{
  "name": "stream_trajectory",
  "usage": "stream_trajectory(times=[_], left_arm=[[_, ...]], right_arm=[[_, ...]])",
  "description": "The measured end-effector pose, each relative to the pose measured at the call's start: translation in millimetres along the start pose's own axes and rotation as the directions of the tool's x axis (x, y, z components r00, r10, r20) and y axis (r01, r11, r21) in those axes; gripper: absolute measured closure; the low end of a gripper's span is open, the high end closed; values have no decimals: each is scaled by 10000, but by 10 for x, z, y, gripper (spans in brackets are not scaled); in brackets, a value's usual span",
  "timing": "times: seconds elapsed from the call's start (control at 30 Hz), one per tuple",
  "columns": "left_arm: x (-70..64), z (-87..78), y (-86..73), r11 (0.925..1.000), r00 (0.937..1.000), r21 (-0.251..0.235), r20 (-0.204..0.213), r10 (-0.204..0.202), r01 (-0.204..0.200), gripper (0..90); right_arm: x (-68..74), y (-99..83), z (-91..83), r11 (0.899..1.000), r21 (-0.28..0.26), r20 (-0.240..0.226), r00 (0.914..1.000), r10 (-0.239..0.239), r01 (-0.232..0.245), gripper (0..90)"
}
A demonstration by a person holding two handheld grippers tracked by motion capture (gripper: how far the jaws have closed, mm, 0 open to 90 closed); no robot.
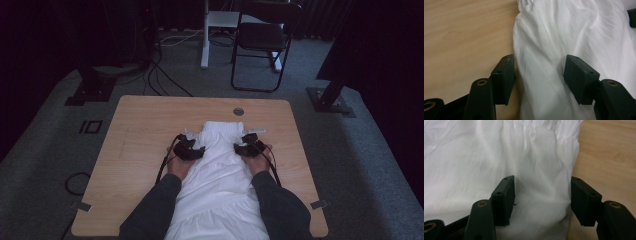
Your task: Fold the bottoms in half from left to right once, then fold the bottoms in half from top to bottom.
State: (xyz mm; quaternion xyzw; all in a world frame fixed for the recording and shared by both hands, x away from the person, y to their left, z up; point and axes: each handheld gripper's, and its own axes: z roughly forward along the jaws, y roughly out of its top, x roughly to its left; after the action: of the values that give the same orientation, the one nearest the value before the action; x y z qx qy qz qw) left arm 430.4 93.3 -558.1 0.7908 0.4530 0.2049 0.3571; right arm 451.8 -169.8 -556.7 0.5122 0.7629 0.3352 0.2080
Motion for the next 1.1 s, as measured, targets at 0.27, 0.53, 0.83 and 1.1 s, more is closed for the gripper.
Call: stream_trajectory(times=[0.27,0.53,0.83,1.1], left_arm=[[-232,-347,-336,10000,9999,-13,72,87,-87,435],[-333,-437,-426,9997,9997,7,63,237,-237,432],[-133,-526,-62,9999,9989,-120,458,-93,99,367],[-33,-95,231,9987,9963,148,716,471,-483,298]], right_arm=[[165,-345,-293,9991,-249,-366,9987,-344,335,403],[220,-446,-357,9978,-488,-509,9975,-480,455,403],[226,-456,-354,9972,-584,-497,9975,-495,466,404],[229,-459,-353,9971,-613,-495,9976,-478,447,406]])
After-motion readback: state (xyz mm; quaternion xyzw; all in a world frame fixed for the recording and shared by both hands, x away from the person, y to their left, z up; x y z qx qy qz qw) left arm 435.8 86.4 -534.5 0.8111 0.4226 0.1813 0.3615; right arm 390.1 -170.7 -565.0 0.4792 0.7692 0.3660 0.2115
